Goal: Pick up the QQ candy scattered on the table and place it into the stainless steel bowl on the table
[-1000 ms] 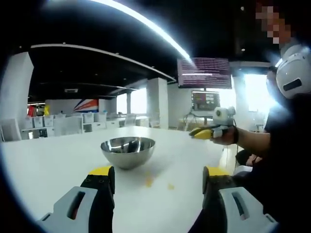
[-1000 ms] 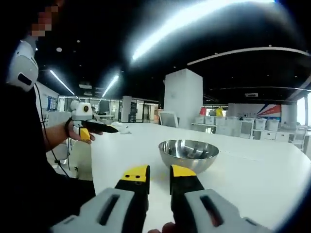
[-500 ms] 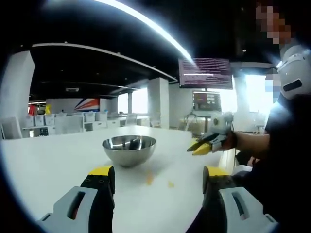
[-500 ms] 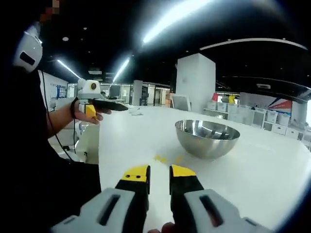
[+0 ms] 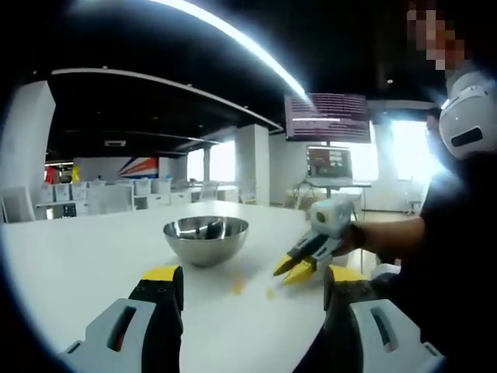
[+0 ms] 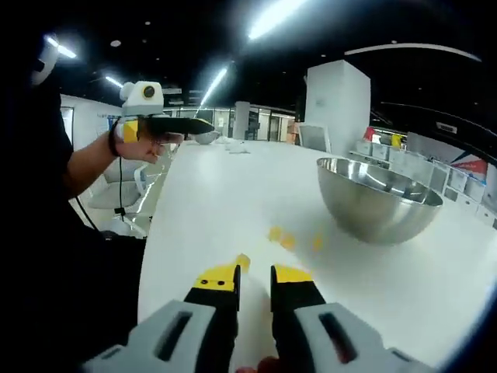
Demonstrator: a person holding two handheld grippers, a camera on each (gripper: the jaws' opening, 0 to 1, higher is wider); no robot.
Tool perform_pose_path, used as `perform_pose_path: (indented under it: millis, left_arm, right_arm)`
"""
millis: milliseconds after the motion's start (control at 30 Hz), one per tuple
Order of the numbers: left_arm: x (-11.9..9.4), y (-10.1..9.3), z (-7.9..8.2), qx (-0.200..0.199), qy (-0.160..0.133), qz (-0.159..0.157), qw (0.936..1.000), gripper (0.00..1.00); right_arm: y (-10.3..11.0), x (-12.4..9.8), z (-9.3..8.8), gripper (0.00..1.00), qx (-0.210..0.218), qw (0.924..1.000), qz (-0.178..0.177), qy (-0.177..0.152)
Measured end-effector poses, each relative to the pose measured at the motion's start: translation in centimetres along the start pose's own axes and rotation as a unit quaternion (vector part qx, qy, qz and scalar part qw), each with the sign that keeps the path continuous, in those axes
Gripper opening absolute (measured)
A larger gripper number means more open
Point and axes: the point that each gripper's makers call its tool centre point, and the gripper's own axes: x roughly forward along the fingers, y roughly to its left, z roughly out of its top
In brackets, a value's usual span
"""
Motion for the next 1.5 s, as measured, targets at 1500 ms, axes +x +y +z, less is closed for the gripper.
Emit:
perform_pose_path:
  millis: [1500]
  left_arm:
    - [0.8, 0.2, 0.1, -0.001, 0.001, -0.002, 1.0000, 0.74]
  right_arm:
    - [-1.7, -5.0, 4.0, 0.08, 0.003, 0.9993, -0.014, -0.036]
